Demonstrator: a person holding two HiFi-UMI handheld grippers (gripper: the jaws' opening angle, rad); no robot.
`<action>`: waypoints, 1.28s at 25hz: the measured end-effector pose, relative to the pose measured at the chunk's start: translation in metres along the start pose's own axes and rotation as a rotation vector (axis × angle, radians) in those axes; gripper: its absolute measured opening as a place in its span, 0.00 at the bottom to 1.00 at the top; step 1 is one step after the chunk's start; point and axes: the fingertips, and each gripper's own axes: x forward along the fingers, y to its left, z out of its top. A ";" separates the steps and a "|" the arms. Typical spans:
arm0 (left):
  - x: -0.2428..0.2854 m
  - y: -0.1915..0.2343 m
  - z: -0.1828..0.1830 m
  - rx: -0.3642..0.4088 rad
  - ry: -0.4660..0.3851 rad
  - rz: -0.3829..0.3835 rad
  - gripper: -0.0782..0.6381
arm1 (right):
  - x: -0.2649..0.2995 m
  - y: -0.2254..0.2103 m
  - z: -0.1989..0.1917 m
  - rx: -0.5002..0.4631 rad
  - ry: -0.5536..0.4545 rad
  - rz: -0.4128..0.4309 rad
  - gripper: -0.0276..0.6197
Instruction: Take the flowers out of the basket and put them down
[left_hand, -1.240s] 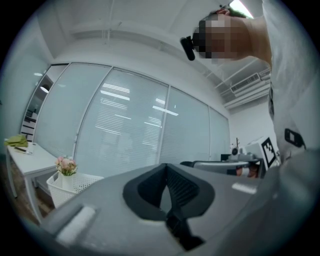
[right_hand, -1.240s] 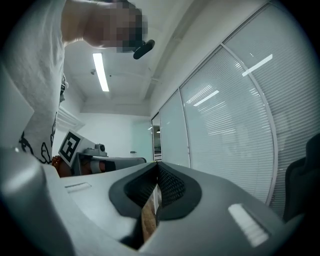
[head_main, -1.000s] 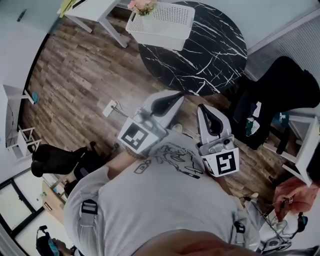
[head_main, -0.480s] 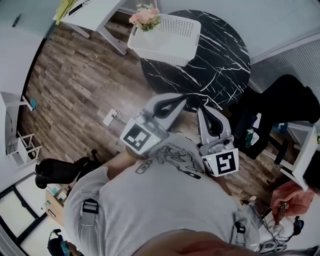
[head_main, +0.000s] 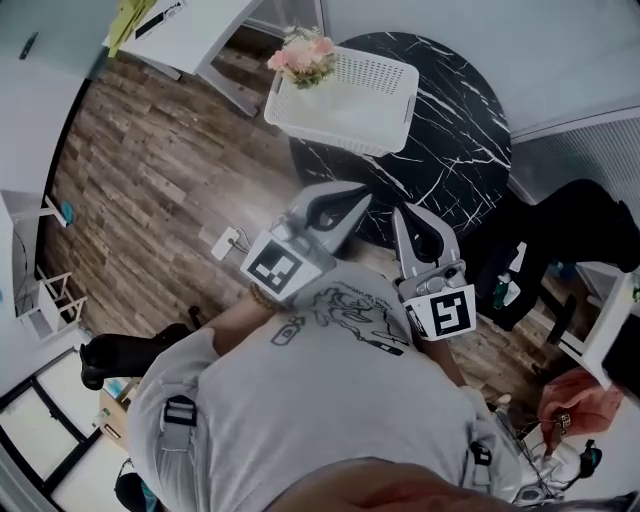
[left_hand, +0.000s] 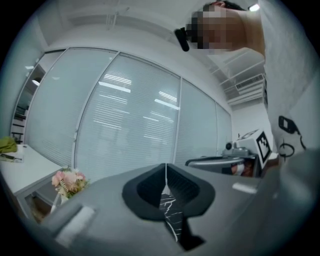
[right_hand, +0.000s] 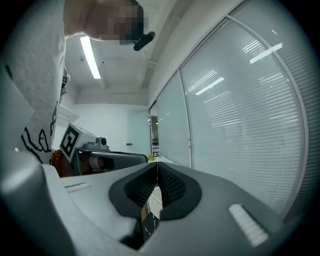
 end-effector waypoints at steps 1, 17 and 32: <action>0.001 0.010 -0.002 0.000 0.005 0.005 0.12 | 0.009 -0.003 -0.001 0.000 0.000 0.003 0.05; -0.001 0.178 -0.071 0.075 0.205 0.165 0.26 | 0.159 -0.058 -0.081 -0.049 0.181 0.136 0.23; 0.003 0.306 -0.161 0.117 0.449 0.247 0.40 | 0.277 -0.101 -0.167 -0.137 0.333 0.240 0.45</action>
